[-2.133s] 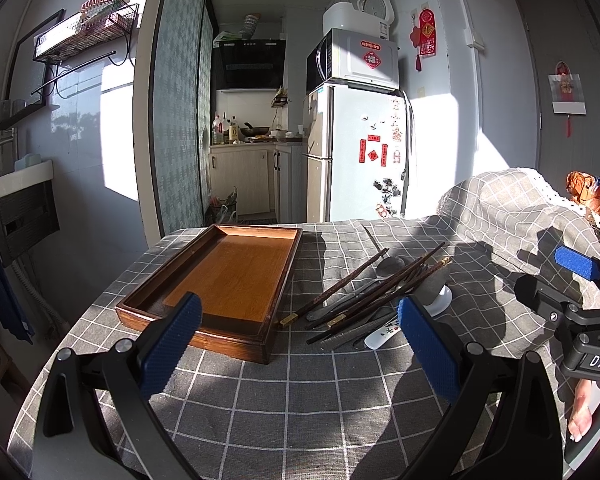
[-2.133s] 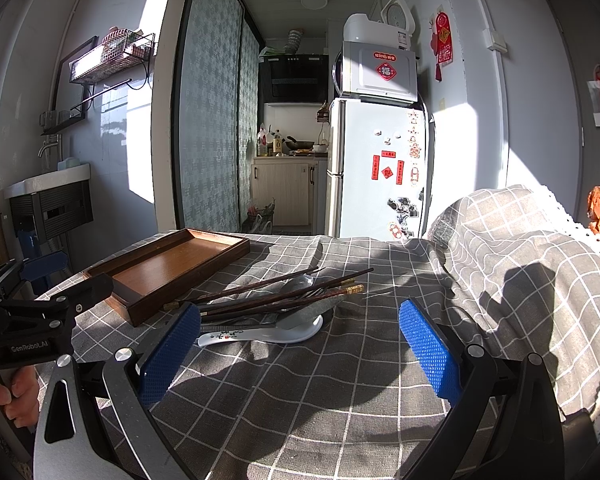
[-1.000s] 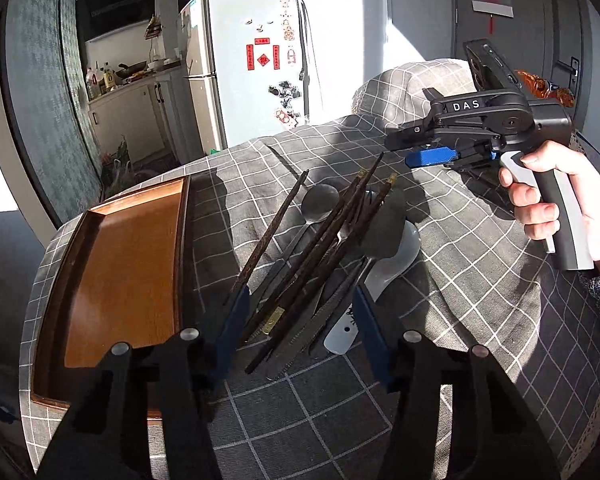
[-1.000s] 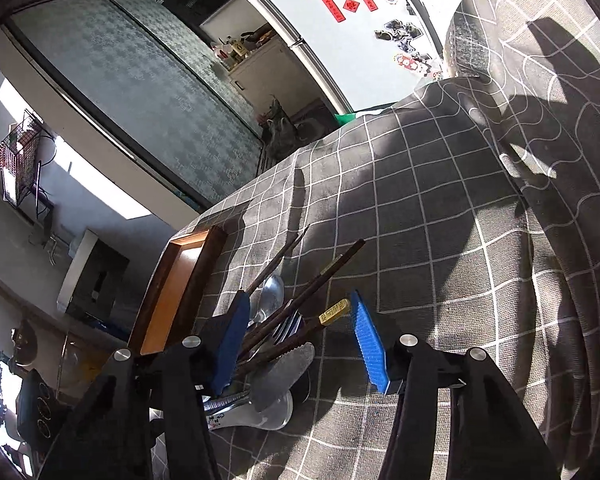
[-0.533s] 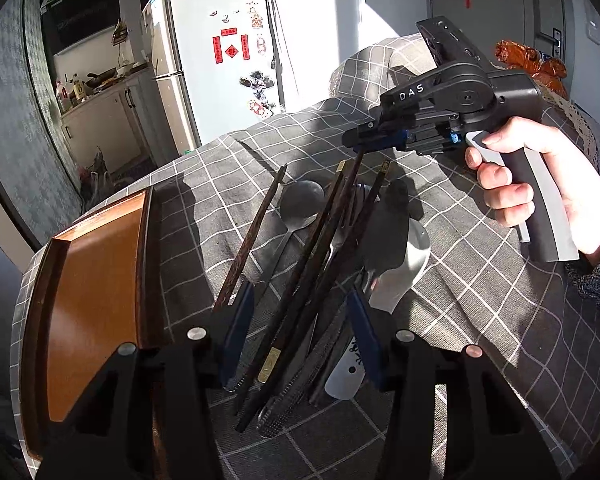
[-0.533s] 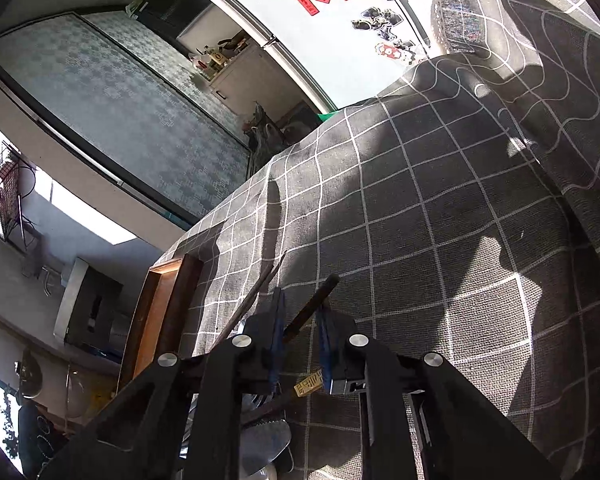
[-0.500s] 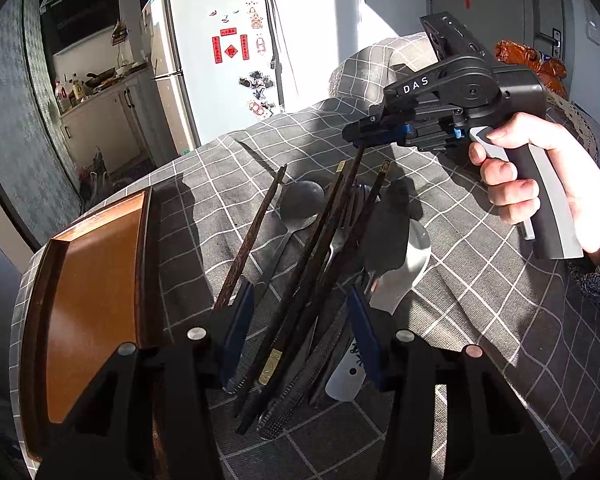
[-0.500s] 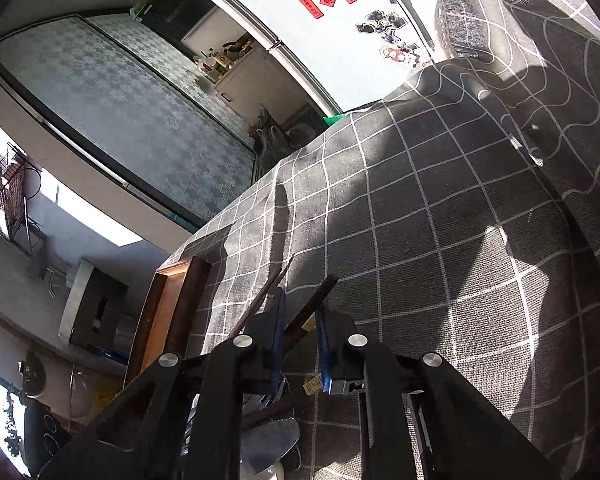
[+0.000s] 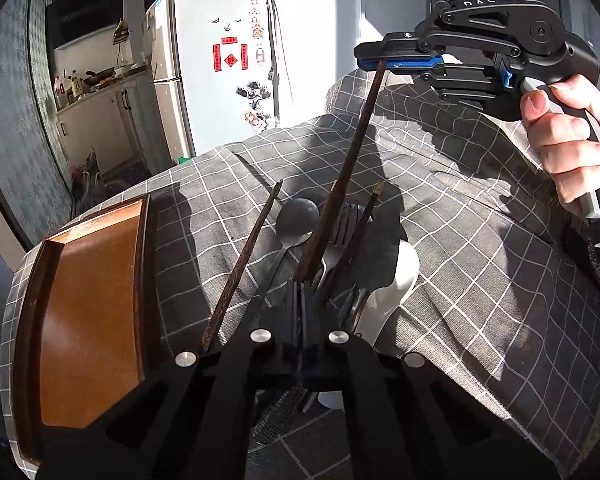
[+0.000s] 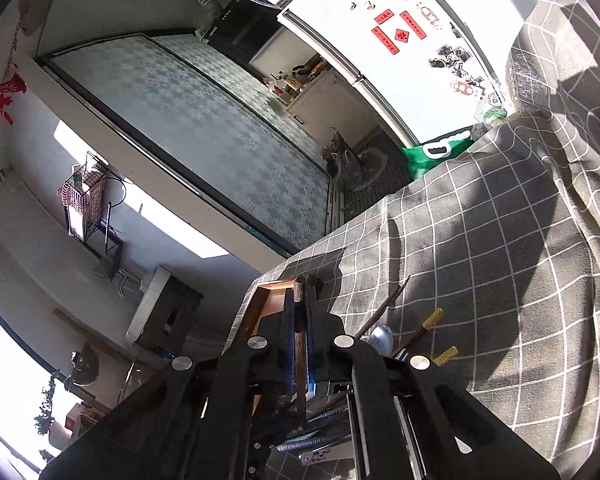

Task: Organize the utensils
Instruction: 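Carry the chopstick with the left gripper into the wooden tray and release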

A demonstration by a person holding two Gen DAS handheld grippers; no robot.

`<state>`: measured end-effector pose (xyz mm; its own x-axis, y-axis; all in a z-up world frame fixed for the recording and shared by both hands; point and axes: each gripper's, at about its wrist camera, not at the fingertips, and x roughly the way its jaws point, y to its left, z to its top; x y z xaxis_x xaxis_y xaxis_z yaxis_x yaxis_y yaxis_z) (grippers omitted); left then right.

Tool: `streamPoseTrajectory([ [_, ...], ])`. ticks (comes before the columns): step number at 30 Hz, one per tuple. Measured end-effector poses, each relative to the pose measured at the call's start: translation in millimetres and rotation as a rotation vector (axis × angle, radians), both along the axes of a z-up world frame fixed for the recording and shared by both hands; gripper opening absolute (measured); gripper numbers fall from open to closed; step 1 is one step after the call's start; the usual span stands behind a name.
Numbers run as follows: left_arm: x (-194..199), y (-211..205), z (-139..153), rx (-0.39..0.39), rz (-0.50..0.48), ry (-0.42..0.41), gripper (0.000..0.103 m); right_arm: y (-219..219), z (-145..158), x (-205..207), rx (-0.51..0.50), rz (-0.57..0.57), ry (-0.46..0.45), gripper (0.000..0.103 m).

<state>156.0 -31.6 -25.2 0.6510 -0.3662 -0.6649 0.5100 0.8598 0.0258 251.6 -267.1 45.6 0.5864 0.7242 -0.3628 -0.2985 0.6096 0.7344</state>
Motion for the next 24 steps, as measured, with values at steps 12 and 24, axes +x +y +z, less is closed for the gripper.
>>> streamPoseTrajectory([
  [12, -4.3, 3.3, 11.1, 0.018, 0.026, -0.067, 0.027, 24.1, 38.6, -22.3, -0.007, 0.03, -0.059, 0.005],
  [24, -1.5, 70.4, 29.2, -0.003, 0.154, -0.034, 0.013, 94.4, 42.3, 24.1, -0.014, 0.17, -0.029, 0.005],
])
